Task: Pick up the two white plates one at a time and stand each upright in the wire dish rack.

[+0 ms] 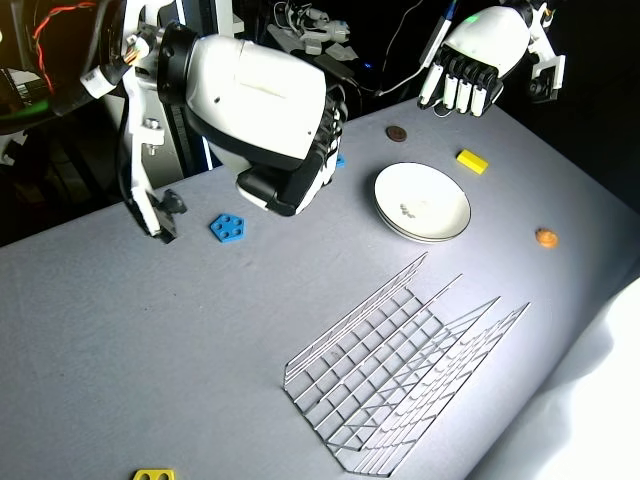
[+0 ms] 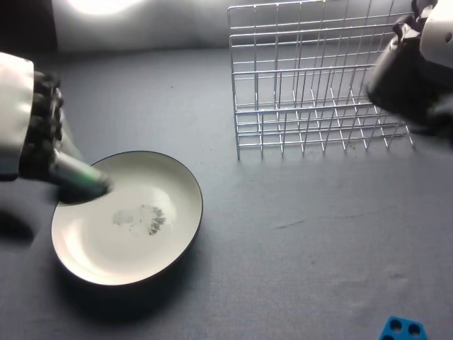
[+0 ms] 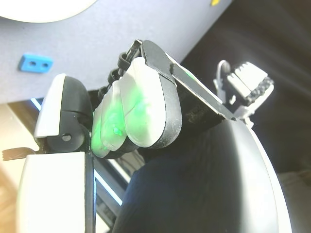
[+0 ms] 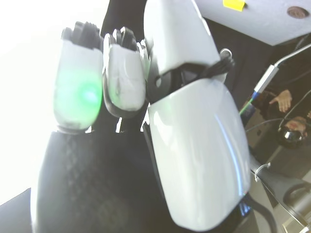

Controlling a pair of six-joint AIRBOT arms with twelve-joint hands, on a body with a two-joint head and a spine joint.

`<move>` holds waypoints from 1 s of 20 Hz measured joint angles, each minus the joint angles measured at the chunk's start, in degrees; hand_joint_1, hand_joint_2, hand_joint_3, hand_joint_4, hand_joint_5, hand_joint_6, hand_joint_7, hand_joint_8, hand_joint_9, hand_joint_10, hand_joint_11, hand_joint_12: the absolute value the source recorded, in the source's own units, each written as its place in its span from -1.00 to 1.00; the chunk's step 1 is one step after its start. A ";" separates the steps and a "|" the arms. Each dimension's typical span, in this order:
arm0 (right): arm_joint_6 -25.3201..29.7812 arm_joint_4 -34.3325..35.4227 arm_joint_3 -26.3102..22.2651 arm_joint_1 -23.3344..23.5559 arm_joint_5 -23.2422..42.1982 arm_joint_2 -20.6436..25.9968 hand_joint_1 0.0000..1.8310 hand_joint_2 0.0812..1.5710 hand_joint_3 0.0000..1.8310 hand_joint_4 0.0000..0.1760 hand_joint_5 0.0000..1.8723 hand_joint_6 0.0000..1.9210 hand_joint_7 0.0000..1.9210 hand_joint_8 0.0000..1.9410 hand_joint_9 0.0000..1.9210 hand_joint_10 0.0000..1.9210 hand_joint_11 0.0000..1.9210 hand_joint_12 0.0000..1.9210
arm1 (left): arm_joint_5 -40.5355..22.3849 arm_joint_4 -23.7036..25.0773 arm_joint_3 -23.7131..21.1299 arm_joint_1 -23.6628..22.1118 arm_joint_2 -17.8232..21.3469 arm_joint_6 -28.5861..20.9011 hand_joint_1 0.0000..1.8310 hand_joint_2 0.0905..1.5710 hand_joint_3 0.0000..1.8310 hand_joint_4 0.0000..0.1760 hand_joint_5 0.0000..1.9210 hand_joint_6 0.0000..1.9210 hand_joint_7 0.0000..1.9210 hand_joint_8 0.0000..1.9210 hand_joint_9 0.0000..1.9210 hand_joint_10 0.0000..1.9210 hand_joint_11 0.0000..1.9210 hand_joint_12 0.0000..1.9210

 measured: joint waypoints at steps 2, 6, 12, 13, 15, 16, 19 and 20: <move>-0.07 -0.04 -0.15 0.00 -0.94 0.00 -1.00 0.44 -0.96 -1.00 -1.00 -1.00 -1.00 -1.00 -1.00 -1.00 -1.00 -1.00 | -0.24 0.28 -0.02 0.59 -0.11 -0.22 -1.00 0.29 -0.91 -1.00 -0.99 -1.00 -0.97 -1.00 -0.97 -1.00 -1.00 -0.92; -0.20 -0.02 -0.55 0.85 -1.51 0.13 -1.00 0.46 -0.97 -1.00 -1.00 -1.00 -1.00 -1.00 -1.00 -1.00 -1.00 -1.00 | -1.75 0.15 2.49 0.13 -1.51 -1.55 -1.00 0.30 -0.94 -1.00 -1.00 -1.00 -0.99 -1.00 -0.98 -1.00 -1.00 -1.00; -0.26 0.90 -0.68 0.83 -2.29 0.46 -1.00 0.46 -0.97 -1.00 -1.00 -1.00 -1.00 -1.00 -1.00 -1.00 -1.00 -1.00 | -2.99 2.89 5.81 -1.42 -3.37 -6.01 -1.00 0.26 -0.96 -1.00 -1.00 -1.00 -1.00 -1.00 -1.00 -1.00 -1.00 -1.00; -0.26 0.92 -0.83 0.83 -2.45 0.48 -1.00 0.46 -0.98 -1.00 -1.00 -1.00 -1.00 -1.00 -1.00 -1.00 -1.00 -1.00 | -3.15 3.37 5.81 -1.70 -3.50 -6.12 -1.00 0.25 -0.97 -1.00 -1.00 -1.00 -1.00 -1.00 -1.00 -1.00 -1.00 -1.00; -0.28 0.92 -1.07 1.03 -3.63 0.87 -1.00 0.44 -0.98 -1.00 -1.00 -1.00 -1.00 -1.00 -1.00 -1.00 -1.00 -1.00 | -3.41 3.56 5.68 -1.81 -3.50 -6.19 -1.00 0.26 -0.97 -1.00 -1.00 -1.00 -1.00 -1.00 -1.00 -1.00 -1.00 -1.00; -0.31 0.90 -1.29 1.16 -4.63 1.01 -1.00 0.44 -0.98 -1.00 -1.00 -1.00 -1.00 -1.00 -1.00 -1.00 -1.00 -1.00 | -3.13 3.78 5.22 -1.81 -3.54 -6.21 -1.00 0.26 -0.97 -1.00 -1.00 -1.00 -1.00 -1.00 -1.00 -1.00 -1.00 -1.00; -0.33 -0.11 -1.38 2.47 -7.76 1.05 -1.00 0.44 -0.99 -1.00 -1.00 -1.00 -1.00 -1.00 -1.00 -1.00 -1.00 -1.00 | -2.21 3.61 4.09 0.26 -4.63 -5.64 -1.00 0.29 -0.96 -1.00 -1.00 -1.00 -1.00 -1.00 -1.00 -1.00 -1.00 -1.00; -0.35 -0.17 -1.38 2.47 -8.28 1.07 -1.00 0.44 -0.99 -1.00 -1.00 -1.00 -1.00 -1.00 -1.00 -1.00 -1.00 -1.00 | -1.70 3.91 3.85 1.95 -4.74 -4.74 -1.00 0.30 -0.96 -1.00 -1.00 -1.00 -1.00 -1.00 -1.00 -1.00 -1.00 -1.00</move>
